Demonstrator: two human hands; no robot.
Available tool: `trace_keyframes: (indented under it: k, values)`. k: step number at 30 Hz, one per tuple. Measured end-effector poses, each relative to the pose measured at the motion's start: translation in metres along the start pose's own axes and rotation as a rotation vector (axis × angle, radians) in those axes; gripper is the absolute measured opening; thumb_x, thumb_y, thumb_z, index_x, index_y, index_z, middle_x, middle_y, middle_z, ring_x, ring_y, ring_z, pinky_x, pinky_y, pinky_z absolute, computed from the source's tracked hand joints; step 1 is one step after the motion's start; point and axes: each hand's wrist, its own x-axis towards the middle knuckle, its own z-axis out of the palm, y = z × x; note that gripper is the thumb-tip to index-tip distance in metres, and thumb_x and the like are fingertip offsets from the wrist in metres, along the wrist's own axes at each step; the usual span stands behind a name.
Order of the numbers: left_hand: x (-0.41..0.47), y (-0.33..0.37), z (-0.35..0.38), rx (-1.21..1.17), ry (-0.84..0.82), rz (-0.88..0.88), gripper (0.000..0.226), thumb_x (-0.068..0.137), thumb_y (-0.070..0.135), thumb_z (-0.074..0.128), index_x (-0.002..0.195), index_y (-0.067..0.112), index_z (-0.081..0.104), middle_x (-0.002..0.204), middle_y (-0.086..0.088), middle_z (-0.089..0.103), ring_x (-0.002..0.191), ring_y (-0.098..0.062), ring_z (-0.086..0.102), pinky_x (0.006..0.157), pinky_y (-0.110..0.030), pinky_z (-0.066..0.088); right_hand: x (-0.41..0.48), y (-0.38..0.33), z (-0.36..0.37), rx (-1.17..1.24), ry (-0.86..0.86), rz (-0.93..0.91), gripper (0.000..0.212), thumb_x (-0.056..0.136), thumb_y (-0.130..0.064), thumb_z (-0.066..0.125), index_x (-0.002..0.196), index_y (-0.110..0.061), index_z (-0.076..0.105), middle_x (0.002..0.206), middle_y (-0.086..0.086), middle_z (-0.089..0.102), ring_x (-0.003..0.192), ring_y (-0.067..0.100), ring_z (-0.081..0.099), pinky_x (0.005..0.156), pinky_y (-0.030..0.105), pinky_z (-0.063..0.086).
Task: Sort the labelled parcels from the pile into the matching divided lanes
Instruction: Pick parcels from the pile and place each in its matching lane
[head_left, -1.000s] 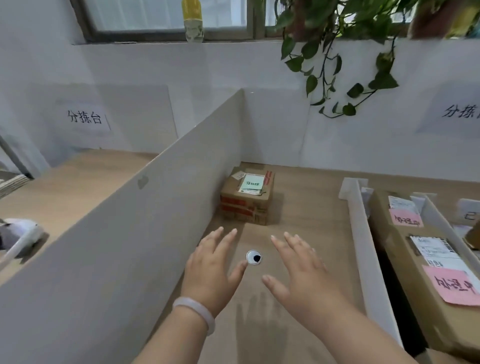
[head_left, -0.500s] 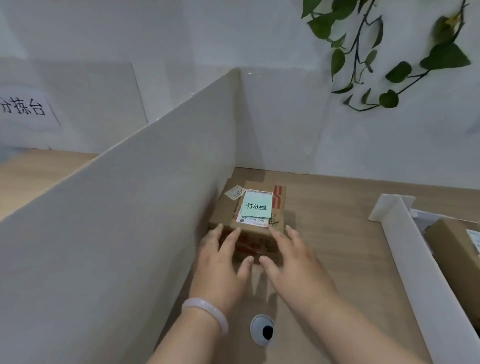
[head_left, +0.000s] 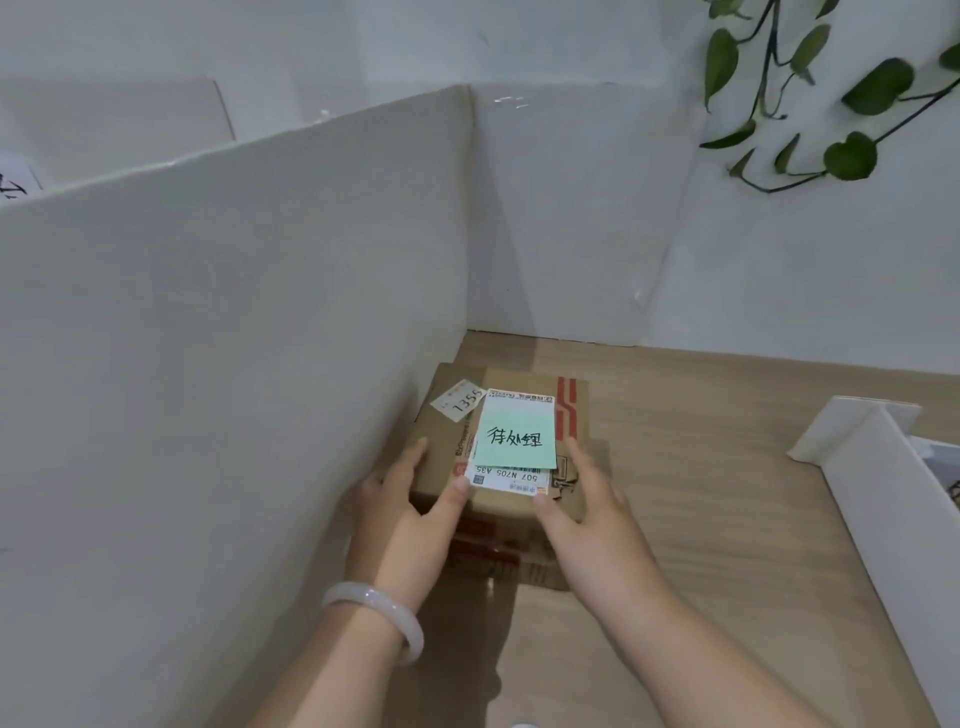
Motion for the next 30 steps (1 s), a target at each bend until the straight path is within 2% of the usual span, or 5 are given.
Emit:
trace_keyframes:
  k: [4, 10, 18, 24, 30]
  values:
    - [-0.038, 0.008, -0.004, -0.13, -0.015, -0.048, 0.057, 0.084, 0.038, 0.074, 0.131, 0.053, 0.045, 0.127, 0.008, 0.039, 0.083, 0.014, 0.048, 0.061, 0.0, 0.035, -0.042, 0.009, -0.011, 0.096, 0.054, 0.014, 0.056, 0.094, -0.025, 0.059, 0.132, -0.057, 0.034, 0.129, -0.022, 0.036, 0.13, 0.002, 0.032, 0.1, 0.021, 0.027]
    - [-0.116, 0.042, -0.027, -0.181, -0.054, 0.047, 0.06, 0.078, 0.031, 0.08, 0.121, 0.057, 0.047, 0.123, 0.009, 0.038, 0.1, 0.022, 0.041, 0.074, 0.002, 0.033, -0.133, -0.006, -0.043, 0.149, 0.139, 0.022, 0.061, 0.093, -0.022, 0.061, 0.119, -0.068, 0.031, 0.133, -0.025, 0.029, 0.12, -0.009, 0.029, 0.099, 0.02, 0.026]
    - [-0.229, 0.101, -0.076, -0.288, -0.169, 0.181, 0.063, 0.065, 0.032, 0.09, 0.107, 0.067, 0.057, 0.127, 0.027, 0.054, 0.122, 0.002, 0.05, 0.106, -0.036, 0.044, -0.269, -0.038, -0.117, 0.066, 0.273, -0.064, 0.06, 0.09, -0.041, 0.061, 0.134, -0.067, 0.029, 0.146, -0.026, 0.029, 0.131, -0.012, 0.026, 0.108, 0.026, 0.032]
    - [-0.317, 0.154, -0.091, -0.263, -0.315, 0.38, 0.067, 0.073, 0.038, 0.083, 0.118, 0.064, 0.042, 0.124, 0.022, 0.039, 0.117, 0.011, 0.04, 0.091, -0.007, 0.037, -0.373, -0.059, -0.174, -0.009, 0.452, -0.189, 0.063, 0.091, -0.026, 0.064, 0.135, -0.059, 0.033, 0.141, -0.033, 0.031, 0.123, -0.028, 0.022, 0.095, -0.003, 0.025]
    - [-0.405, 0.206, -0.097, -0.303, -0.394, 0.486, 0.065, 0.076, 0.029, 0.081, 0.128, 0.05, 0.049, 0.125, 0.011, 0.039, 0.111, 0.013, 0.04, 0.076, 0.007, 0.032, -0.474, -0.065, -0.234, -0.016, 0.576, -0.207, 0.055, 0.094, -0.04, 0.057, 0.135, -0.064, 0.03, 0.145, -0.032, 0.031, 0.133, -0.017, 0.021, 0.109, 0.026, 0.03]
